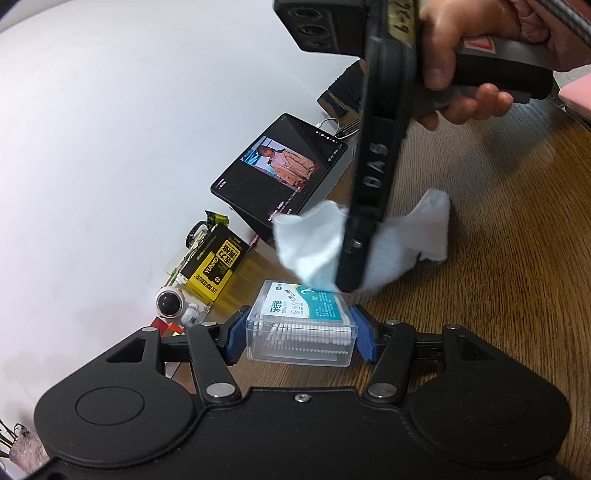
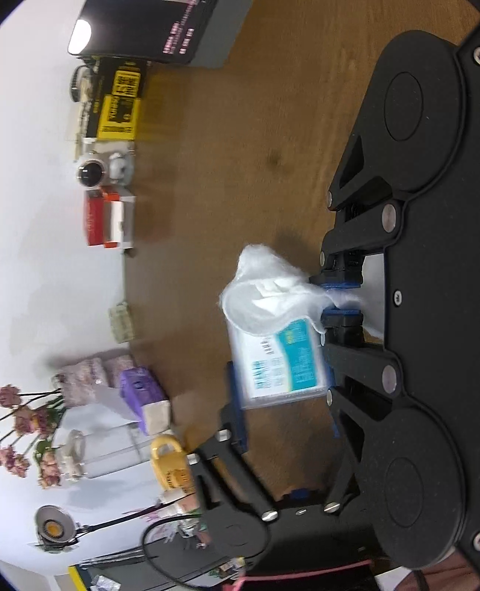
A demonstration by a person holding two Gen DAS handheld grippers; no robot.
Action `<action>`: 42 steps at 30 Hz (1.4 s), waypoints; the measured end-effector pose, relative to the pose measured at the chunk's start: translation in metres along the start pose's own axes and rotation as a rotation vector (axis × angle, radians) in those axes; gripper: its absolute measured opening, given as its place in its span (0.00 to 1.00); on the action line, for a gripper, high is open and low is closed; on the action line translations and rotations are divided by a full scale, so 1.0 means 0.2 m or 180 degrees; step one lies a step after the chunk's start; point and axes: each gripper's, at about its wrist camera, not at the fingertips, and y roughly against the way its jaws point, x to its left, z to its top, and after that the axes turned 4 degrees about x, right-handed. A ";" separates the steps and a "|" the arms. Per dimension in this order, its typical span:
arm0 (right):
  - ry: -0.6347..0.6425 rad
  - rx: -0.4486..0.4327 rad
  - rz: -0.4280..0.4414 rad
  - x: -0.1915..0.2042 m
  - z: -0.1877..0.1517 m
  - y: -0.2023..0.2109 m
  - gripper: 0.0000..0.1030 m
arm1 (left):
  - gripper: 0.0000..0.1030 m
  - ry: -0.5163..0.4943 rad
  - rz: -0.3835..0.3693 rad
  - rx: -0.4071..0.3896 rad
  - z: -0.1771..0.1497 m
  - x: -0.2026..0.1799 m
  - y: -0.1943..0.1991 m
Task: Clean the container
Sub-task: 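Wipe the white cloth across the floss box lid with the right gripper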
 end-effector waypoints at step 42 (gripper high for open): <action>0.0376 -0.0169 0.0412 0.25 0.09 0.05 0.09 | 0.55 -0.0004 0.0011 0.0002 0.02 0.01 -0.01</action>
